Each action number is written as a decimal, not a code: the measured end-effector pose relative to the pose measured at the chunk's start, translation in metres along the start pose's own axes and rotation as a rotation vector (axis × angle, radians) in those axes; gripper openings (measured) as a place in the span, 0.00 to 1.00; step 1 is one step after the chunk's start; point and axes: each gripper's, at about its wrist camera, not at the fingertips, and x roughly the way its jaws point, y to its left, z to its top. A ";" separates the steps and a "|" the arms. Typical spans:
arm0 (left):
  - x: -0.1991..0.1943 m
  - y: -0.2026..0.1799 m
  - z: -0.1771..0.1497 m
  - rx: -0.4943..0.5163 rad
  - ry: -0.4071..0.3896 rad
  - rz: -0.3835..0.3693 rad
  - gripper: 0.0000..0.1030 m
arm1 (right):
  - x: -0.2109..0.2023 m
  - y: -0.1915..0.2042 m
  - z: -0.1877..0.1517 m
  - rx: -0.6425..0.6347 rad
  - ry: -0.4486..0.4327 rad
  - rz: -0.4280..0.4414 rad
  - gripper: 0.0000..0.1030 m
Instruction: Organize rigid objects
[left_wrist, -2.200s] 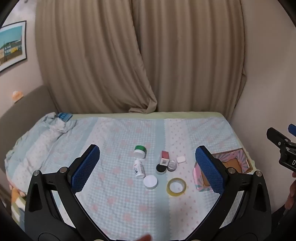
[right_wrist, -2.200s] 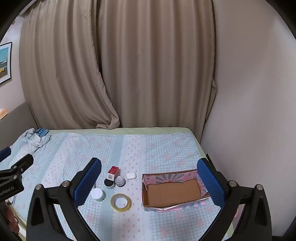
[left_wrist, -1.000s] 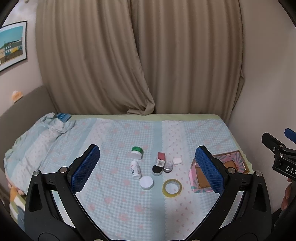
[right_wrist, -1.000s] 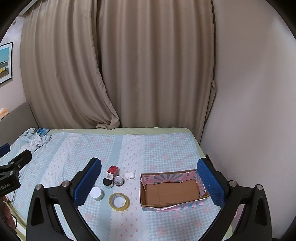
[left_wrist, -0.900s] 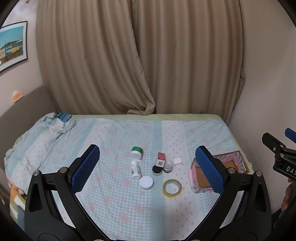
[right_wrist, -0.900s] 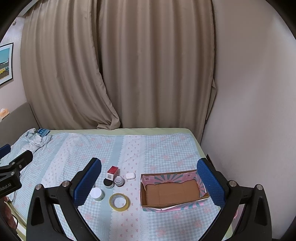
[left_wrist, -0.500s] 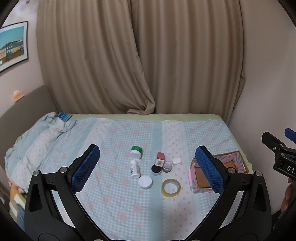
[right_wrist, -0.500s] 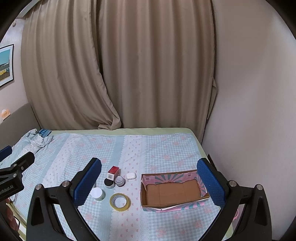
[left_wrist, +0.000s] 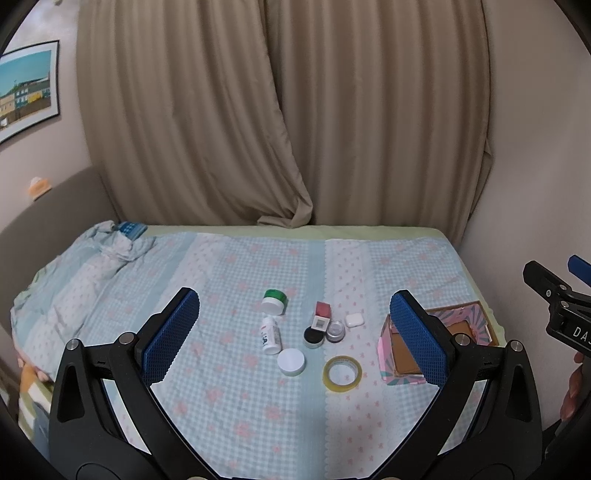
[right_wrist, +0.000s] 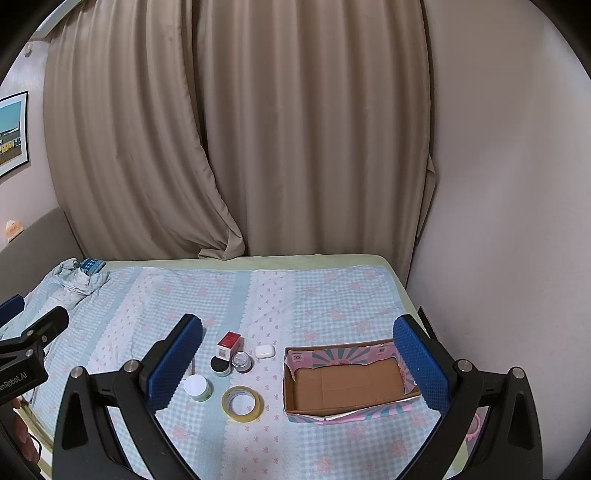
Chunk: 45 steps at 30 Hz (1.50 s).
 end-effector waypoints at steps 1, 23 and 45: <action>0.000 0.000 0.000 0.000 0.001 -0.001 1.00 | 0.001 0.001 0.000 0.000 0.001 0.000 1.00; 0.008 0.000 -0.003 -0.002 0.010 -0.008 1.00 | 0.001 -0.001 -0.002 0.004 0.003 0.005 1.00; 0.018 0.011 0.001 0.002 0.019 -0.043 1.00 | 0.004 0.000 -0.003 0.005 0.003 0.005 1.00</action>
